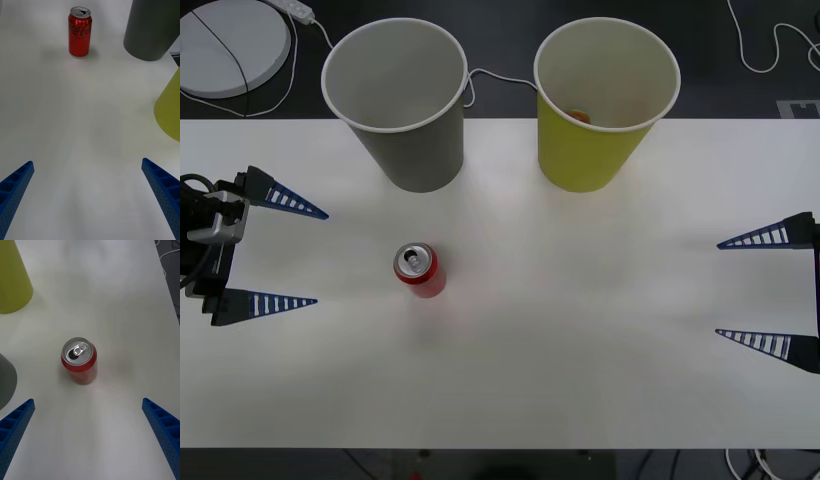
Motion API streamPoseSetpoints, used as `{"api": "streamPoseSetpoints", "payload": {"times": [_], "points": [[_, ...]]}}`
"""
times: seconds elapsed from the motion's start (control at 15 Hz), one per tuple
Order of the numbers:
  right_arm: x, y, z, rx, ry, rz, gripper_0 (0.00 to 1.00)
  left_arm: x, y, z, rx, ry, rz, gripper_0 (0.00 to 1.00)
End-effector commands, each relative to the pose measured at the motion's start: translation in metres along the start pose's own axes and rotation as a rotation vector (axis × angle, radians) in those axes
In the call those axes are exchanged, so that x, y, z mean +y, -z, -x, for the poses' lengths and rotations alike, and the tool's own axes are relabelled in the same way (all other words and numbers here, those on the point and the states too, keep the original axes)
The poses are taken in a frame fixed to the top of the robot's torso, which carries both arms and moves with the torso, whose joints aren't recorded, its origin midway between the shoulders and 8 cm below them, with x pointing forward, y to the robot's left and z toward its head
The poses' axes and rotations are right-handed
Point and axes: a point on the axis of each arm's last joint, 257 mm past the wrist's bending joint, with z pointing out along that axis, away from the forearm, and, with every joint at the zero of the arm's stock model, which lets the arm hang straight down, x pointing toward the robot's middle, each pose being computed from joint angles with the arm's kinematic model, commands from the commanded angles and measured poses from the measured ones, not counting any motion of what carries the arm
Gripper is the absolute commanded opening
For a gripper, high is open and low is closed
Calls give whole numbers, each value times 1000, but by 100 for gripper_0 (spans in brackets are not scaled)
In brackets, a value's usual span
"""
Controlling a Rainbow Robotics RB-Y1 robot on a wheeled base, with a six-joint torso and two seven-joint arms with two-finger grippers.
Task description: Put the can into the green bin and the plastic bottle into the gray bin
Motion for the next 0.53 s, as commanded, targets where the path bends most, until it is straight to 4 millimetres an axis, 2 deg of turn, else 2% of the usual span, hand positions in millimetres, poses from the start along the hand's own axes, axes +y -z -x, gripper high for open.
{"api": "streamPoseSetpoints", "payload": {"times": [0.07, 0.2, 0.33, 0.53], "points": [[0, 0, 0, 0, 0, 0, 100, 0, 0, 0, 0, 0, 0, 100], [0, 0, 0, 0, 0, 0, 100, 0, 0, 0, 0, 0, 0, 100], [0, 0, 0, 0, 0, 0, 100, -6, -6, -11, 4, 38, -16, 100], [0, 0, 0, 0, 0, 0, 100, -5, -6, -11, -4, 44, -12, 100]]}}
